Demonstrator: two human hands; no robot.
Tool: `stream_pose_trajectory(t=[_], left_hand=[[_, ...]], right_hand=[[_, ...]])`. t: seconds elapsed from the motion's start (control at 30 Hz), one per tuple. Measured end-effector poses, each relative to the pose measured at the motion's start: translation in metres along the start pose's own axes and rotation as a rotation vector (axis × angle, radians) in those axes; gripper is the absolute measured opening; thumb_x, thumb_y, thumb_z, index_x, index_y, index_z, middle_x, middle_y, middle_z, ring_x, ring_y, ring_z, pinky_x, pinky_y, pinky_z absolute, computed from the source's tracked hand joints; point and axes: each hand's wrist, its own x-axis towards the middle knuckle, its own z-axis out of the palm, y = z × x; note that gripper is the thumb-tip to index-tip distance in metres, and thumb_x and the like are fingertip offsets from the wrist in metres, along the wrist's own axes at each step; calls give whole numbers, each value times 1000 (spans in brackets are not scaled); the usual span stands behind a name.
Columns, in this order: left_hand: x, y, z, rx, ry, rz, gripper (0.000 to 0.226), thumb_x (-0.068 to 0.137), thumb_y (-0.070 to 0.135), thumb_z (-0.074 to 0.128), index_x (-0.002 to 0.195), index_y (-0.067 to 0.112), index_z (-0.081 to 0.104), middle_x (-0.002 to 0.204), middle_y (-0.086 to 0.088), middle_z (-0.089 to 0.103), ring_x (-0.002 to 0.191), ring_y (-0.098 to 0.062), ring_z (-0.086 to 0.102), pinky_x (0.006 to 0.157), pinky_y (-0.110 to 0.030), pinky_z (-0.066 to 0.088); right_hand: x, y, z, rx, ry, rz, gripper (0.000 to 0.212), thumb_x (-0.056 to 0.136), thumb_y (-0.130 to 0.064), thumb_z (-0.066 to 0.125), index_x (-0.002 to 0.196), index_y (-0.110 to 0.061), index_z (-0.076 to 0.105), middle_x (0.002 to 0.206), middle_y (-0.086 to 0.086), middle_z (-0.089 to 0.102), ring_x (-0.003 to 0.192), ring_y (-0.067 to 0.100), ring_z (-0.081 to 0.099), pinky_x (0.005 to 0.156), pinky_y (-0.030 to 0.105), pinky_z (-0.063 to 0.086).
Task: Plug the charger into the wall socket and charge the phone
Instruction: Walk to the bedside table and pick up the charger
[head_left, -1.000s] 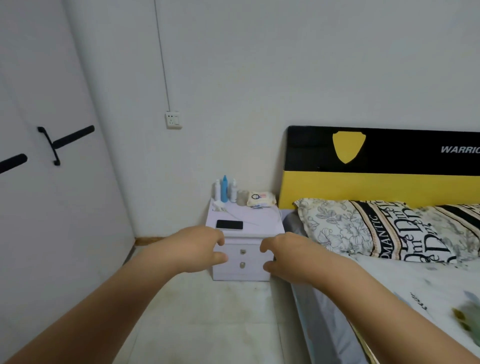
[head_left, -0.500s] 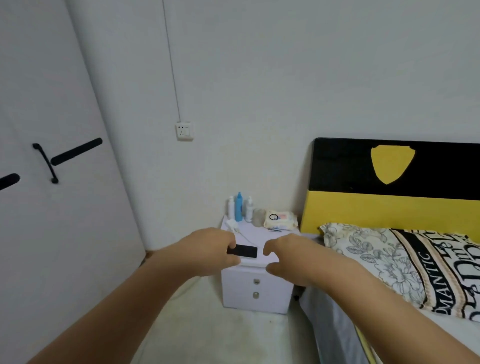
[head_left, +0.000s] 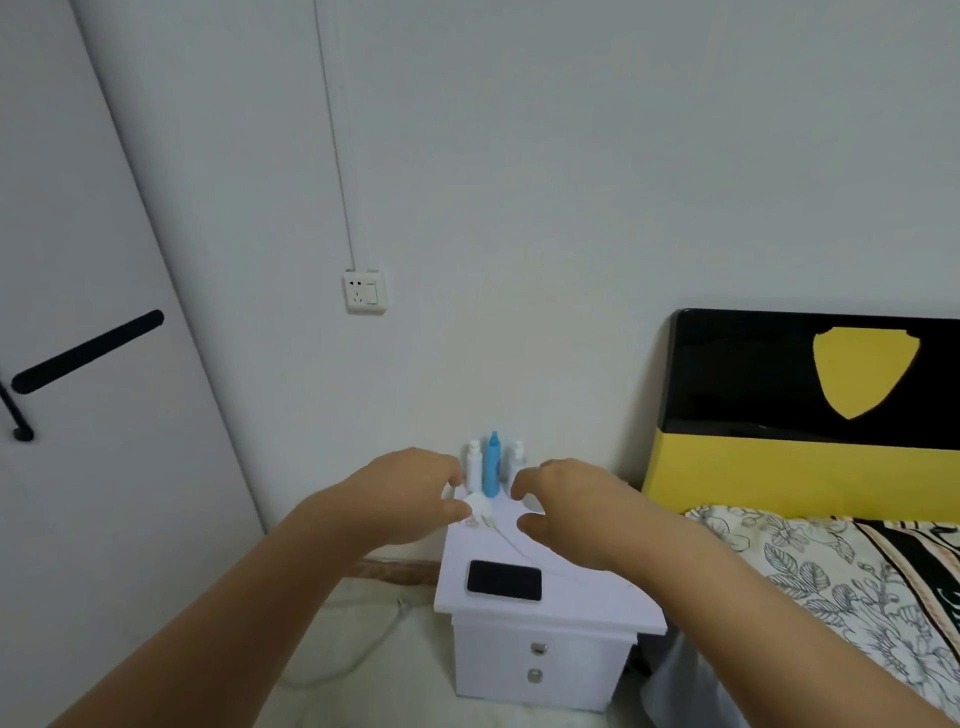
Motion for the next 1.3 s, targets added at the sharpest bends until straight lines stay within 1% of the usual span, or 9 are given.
stream_pose_trajectory(t=[0.13, 0.3, 0.43, 0.6, 0.67, 0.77, 0.87, 1.03, 1.3], left_hand=[[36, -14, -3, -29, -24, -7, 40, 89, 38, 47, 123, 18, 46, 127, -3, 54, 110, -17, 51, 87, -25, 38], [84, -33, -7, -20, -23, -26, 41, 90, 38, 46, 126, 17, 45, 133, -3, 51, 116, -18, 48, 94, -28, 37], [127, -43, -15, -31, -4, -57, 41, 89, 38, 47, 125, 18, 45, 133, -3, 52, 117, -18, 49, 97, -29, 39], [173, -57, -23, -35, -4, -103, 41, 88, 40, 48, 124, 19, 46, 132, -3, 52, 116, -19, 49, 97, -31, 39], [187, -67, -25, -40, -8, -122, 42, 88, 40, 48, 124, 20, 46, 131, -3, 53, 116, -19, 49, 98, -33, 40], [207, -86, -26, -39, -33, -133, 42, 88, 40, 48, 124, 19, 46, 131, -4, 53, 116, -20, 49, 97, -33, 40], [231, -107, -25, -51, -57, -141, 42, 88, 40, 48, 124, 19, 46, 130, -4, 53, 114, -20, 50, 95, -32, 40], [274, -152, -30, -15, -106, -107, 43, 88, 42, 48, 124, 19, 46, 129, -4, 54, 114, -22, 50, 95, -34, 41], [342, -228, -25, -12, -195, -6, 41, 87, 43, 47, 121, 21, 48, 127, -3, 55, 112, -21, 50, 90, -30, 38]], right_hand=[[42, 9, -1, -8, -46, -3, 37, 93, -30, 47, 130, -20, 49, 131, 7, 55, 118, 27, 52, 94, 37, 44], [98, 28, -4, 3, -52, -31, 36, 93, -26, 44, 127, -15, 51, 122, 9, 59, 110, 26, 54, 88, 34, 45], [144, 48, -7, 19, -74, -56, 34, 93, -26, 45, 125, -16, 52, 121, 7, 57, 107, 23, 54, 79, 30, 42], [202, 64, -14, 15, -98, -59, 33, 92, -25, 46, 122, -14, 54, 123, 9, 57, 111, 27, 55, 90, 36, 47], [223, 65, -14, 1, -114, -69, 33, 92, -26, 46, 122, -14, 54, 124, 10, 57, 112, 27, 54, 90, 36, 47], [252, 62, -11, 7, -163, -92, 38, 93, -28, 45, 130, -19, 49, 131, 7, 52, 117, 26, 51, 83, 30, 41], [281, 59, -8, 17, -182, -92, 38, 93, -28, 45, 131, -19, 48, 133, 8, 52, 118, 26, 51, 88, 33, 43], [332, 46, 3, 44, -214, -49, 37, 93, -26, 46, 129, -16, 50, 131, 9, 54, 116, 26, 52, 91, 35, 45], [403, 23, 23, 135, -256, 91, 34, 94, -26, 45, 126, -13, 52, 129, 10, 55, 114, 27, 53, 92, 34, 44]])
